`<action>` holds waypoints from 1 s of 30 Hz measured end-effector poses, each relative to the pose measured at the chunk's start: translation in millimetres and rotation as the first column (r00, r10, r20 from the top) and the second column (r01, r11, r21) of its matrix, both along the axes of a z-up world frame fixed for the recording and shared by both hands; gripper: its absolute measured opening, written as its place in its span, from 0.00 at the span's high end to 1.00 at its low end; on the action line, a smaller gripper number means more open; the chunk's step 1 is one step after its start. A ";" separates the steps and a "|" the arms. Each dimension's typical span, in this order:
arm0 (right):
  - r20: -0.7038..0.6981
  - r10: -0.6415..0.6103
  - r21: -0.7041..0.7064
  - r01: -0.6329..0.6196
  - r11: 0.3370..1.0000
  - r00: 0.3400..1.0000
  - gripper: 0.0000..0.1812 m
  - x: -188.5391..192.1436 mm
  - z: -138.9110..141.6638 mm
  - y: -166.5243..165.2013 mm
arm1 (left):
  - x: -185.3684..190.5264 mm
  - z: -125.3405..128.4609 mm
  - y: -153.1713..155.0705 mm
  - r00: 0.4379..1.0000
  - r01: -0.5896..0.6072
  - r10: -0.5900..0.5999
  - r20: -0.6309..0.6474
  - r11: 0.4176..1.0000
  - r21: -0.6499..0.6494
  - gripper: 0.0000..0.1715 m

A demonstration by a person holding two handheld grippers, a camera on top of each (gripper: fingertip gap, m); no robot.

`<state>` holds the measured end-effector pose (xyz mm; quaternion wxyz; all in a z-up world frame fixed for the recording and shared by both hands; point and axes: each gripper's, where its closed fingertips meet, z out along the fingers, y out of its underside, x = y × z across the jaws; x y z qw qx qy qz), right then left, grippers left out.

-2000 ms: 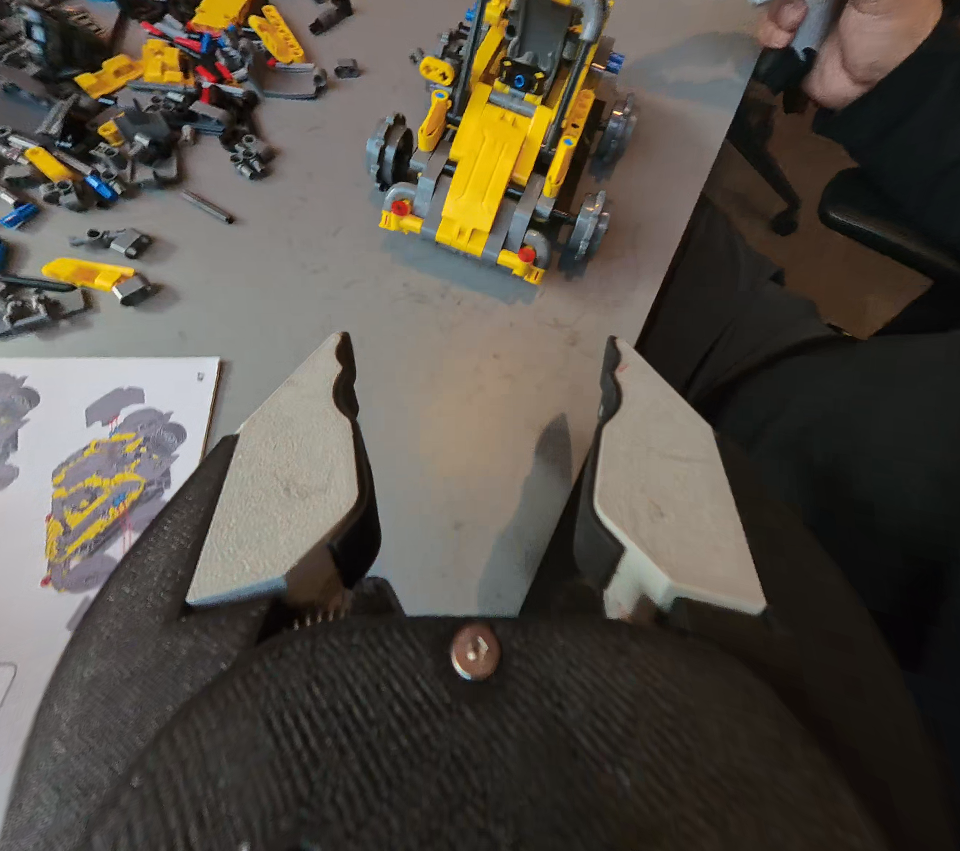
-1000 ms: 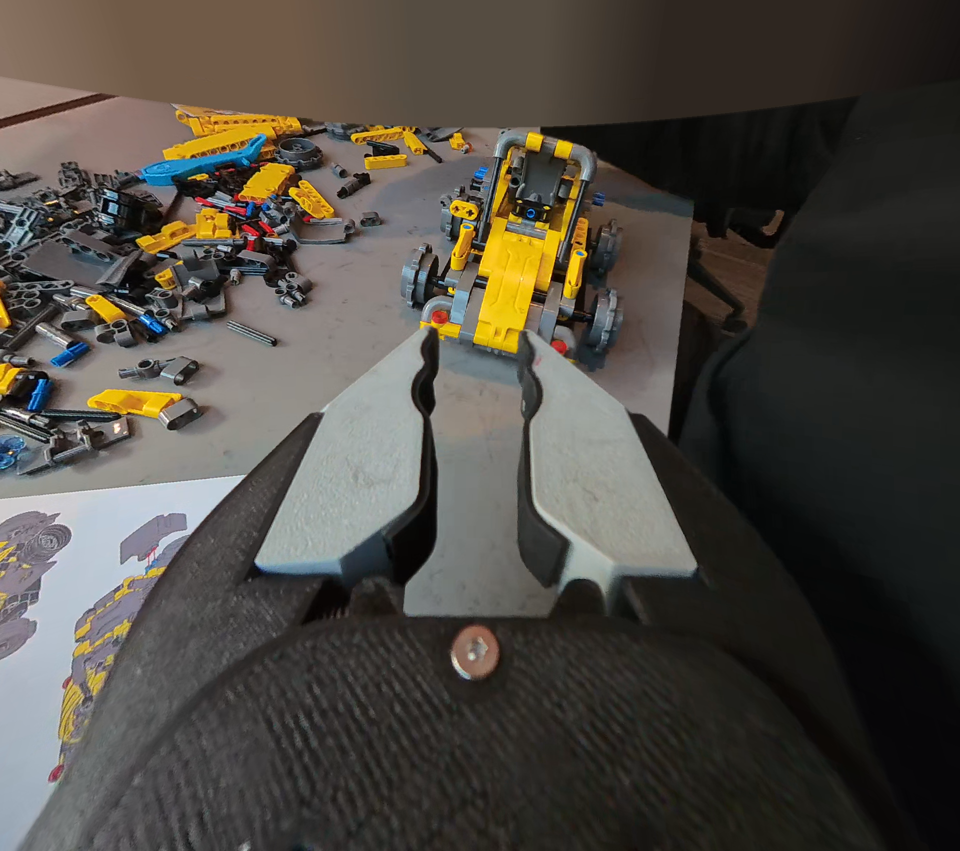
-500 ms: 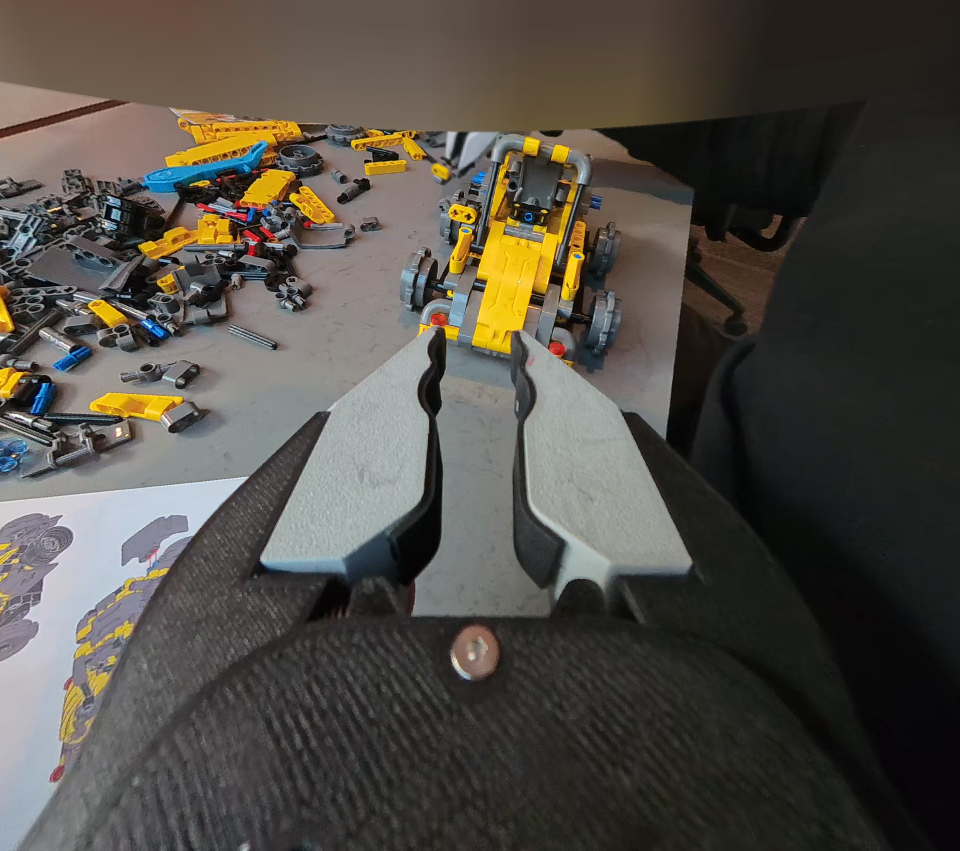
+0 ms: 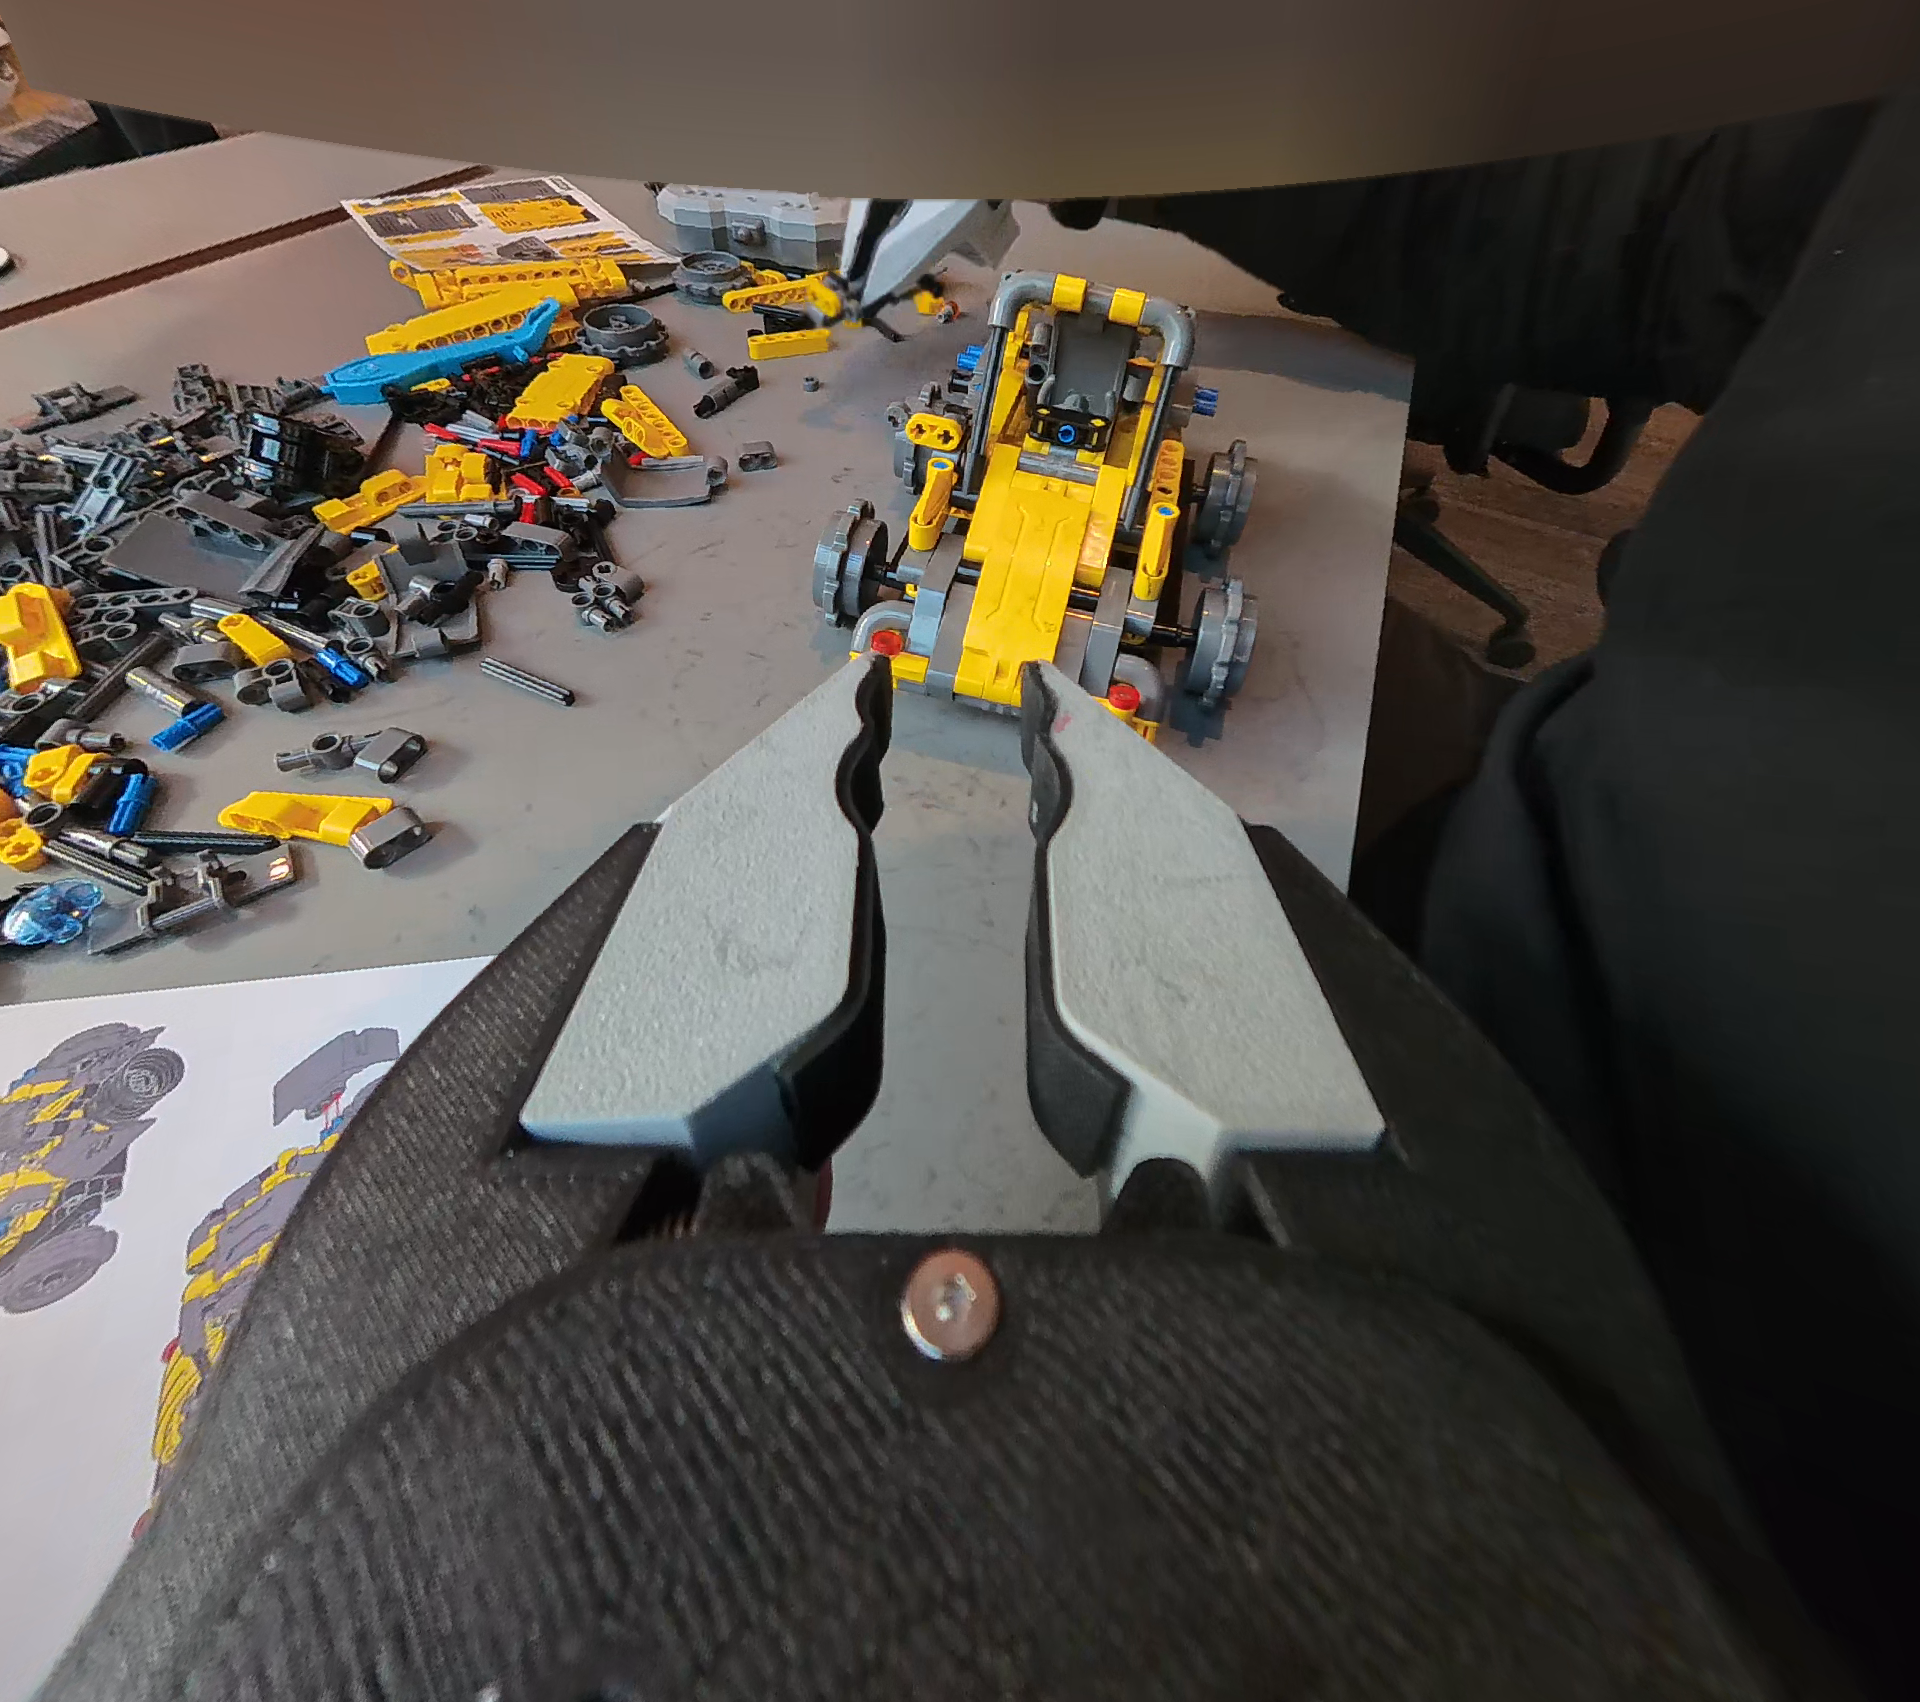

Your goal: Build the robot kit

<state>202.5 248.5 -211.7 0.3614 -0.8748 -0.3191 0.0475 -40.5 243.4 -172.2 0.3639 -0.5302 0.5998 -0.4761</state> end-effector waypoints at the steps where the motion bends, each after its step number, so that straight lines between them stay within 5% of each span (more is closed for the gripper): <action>1: -0.026 -0.012 0.009 0.012 1.000 1.000 0.96 0.4 3.0 -4.0 | 0.0 0.0 -0.2 1.000 0.001 -0.001 0.000 1.000 0.000 0.87; 10: -0.203 -0.103 0.015 0.108 0.994 0.974 0.96 -8.3 -6.5 -25.5 | -0.2 0.7 -0.5 1.000 -0.002 0.002 0.006 1.000 0.010 0.87; 15: -0.269 -0.236 0.074 0.265 0.962 0.934 0.96 -7.4 -4.4 -30.9 | -3.4 5.9 -5.2 0.999 -0.012 0.007 0.054 0.996 0.089 0.86; 19: -0.348 -0.330 0.113 0.389 0.914 0.878 0.96 -8.9 11.5 -49.9 | -7.2 10.2 -23.9 0.993 0.035 -0.056 0.101 0.978 0.206 0.84; 30: -0.499 -0.347 0.247 0.514 0.821 0.794 0.96 -31.7 50.5 -104.8 | 0.6 -11.7 -45.0 0.997 0.074 -0.082 0.001 0.904 0.421 0.75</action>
